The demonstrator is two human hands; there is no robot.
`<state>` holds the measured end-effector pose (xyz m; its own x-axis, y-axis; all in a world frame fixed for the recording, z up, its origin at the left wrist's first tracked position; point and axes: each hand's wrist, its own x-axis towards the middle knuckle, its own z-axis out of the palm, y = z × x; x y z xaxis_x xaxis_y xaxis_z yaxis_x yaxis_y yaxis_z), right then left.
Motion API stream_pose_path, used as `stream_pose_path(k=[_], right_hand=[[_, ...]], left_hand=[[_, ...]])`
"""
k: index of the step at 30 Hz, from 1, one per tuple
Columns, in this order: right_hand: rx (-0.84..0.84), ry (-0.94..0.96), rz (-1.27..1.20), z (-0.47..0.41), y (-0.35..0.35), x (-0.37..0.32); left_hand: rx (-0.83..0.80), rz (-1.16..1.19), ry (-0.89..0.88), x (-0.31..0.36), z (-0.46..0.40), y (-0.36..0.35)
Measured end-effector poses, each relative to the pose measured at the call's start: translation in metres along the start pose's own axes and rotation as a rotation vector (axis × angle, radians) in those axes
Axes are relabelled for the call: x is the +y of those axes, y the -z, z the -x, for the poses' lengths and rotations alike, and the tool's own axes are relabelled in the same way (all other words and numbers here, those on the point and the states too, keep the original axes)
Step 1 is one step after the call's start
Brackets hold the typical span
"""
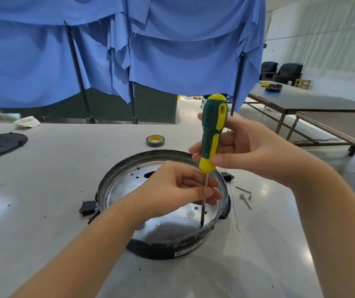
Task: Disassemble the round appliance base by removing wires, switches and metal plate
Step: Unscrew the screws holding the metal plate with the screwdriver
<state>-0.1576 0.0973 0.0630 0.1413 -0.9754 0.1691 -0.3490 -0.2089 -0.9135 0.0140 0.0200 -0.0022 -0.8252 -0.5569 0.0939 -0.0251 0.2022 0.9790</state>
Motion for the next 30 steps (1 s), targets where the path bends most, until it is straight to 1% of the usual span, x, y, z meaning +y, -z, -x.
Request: stream_pose_path(k=[3, 5, 7, 10, 13, 17, 23, 25, 28, 30], right_hand=[[0.041, -0.007, 0.062, -0.0006, -0.0009, -0.0012], [0.100, -0.004, 0.138, -0.0016, -0.0013, -0.0009], [0.128, 0.001, 0.160, -0.0027, -0.0019, 0.0001], [0.128, 0.011, 0.146, -0.0039, -0.0030, 0.0017], [0.150, 0.025, 0.143, -0.0055, -0.0049, 0.0021], [0.132, 0.063, 0.082, -0.0054, -0.0040, 0.0035], [0.071, 0.039, 0.056, -0.0029, -0.0004, 0.0033], [0.080, 0.036, 0.074, -0.0029, -0.0017, 0.0016], [0.128, 0.014, 0.159, -0.0050, -0.0043, 0.0017], [0.132, 0.000, 0.208, -0.0069, -0.0055, 0.0039]], left_hand=[[0.011, 0.020, 0.018, -0.0007, -0.0008, 0.0000], [0.044, 0.012, 0.001, -0.0013, -0.0025, -0.0009], [0.085, -0.018, -0.034, -0.0029, -0.0046, -0.0010], [0.127, -0.041, -0.085, -0.0063, -0.0064, -0.0010], [0.124, -0.046, -0.104, -0.0075, -0.0066, -0.0019], [0.113, -0.048, -0.092, -0.0061, -0.0070, -0.0007], [0.065, 0.000, -0.074, -0.0040, -0.0041, 0.0007], [0.078, 0.001, -0.084, -0.0038, -0.0042, 0.0004], [0.121, -0.045, -0.120, -0.0049, -0.0063, -0.0020], [0.152, -0.062, -0.144, -0.0068, -0.0077, -0.0027]])
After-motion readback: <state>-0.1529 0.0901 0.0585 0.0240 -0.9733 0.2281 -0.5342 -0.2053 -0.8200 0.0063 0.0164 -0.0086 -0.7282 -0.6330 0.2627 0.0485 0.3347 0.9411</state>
